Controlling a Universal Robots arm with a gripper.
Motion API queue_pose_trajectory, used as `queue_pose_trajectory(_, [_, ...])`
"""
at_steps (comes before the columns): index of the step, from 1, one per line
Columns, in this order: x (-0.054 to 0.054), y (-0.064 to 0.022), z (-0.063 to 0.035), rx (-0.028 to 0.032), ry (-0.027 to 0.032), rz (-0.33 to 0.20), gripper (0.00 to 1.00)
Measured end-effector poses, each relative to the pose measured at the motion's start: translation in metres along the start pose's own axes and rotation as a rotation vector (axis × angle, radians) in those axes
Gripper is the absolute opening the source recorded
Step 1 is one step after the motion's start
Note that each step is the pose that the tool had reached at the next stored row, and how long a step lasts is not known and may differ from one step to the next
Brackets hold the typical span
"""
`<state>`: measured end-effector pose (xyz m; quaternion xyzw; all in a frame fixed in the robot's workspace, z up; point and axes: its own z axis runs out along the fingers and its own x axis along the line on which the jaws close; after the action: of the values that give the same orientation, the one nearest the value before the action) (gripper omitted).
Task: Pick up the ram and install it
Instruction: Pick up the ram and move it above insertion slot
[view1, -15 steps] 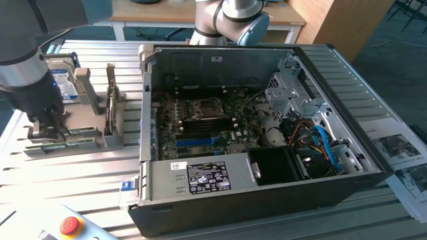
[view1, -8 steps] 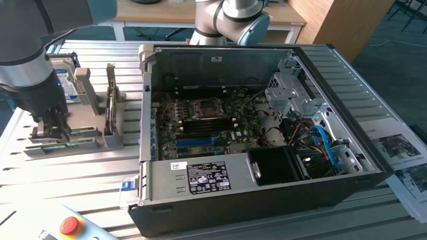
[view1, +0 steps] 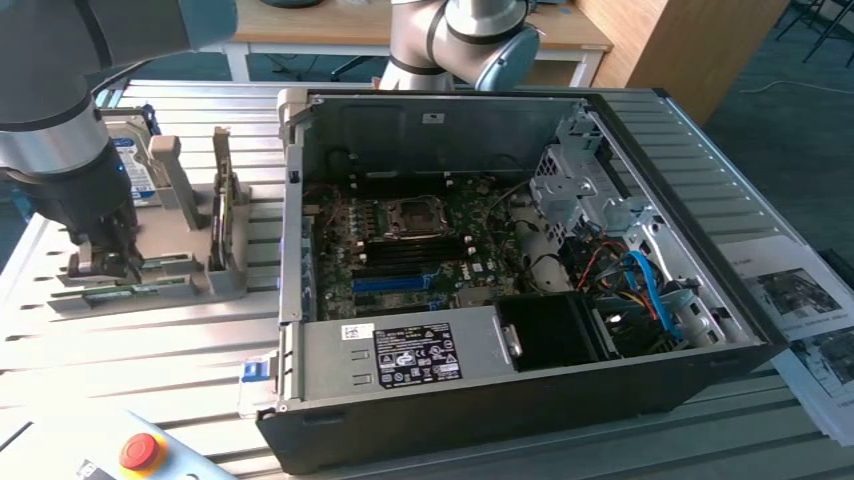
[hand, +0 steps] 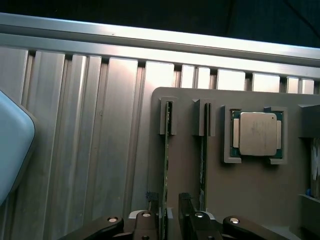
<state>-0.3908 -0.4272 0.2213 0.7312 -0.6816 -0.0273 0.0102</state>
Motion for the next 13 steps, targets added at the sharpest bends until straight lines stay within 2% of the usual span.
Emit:
queue_pose_trajectory(5, [-0.0001,-0.0001,0.0007,0.0001,-0.0001,0.0,0.3])
queue_pose_trajectory(13, [0.0002,-0.0005,0.0083,0.0001,0.0,0.0,0.3])
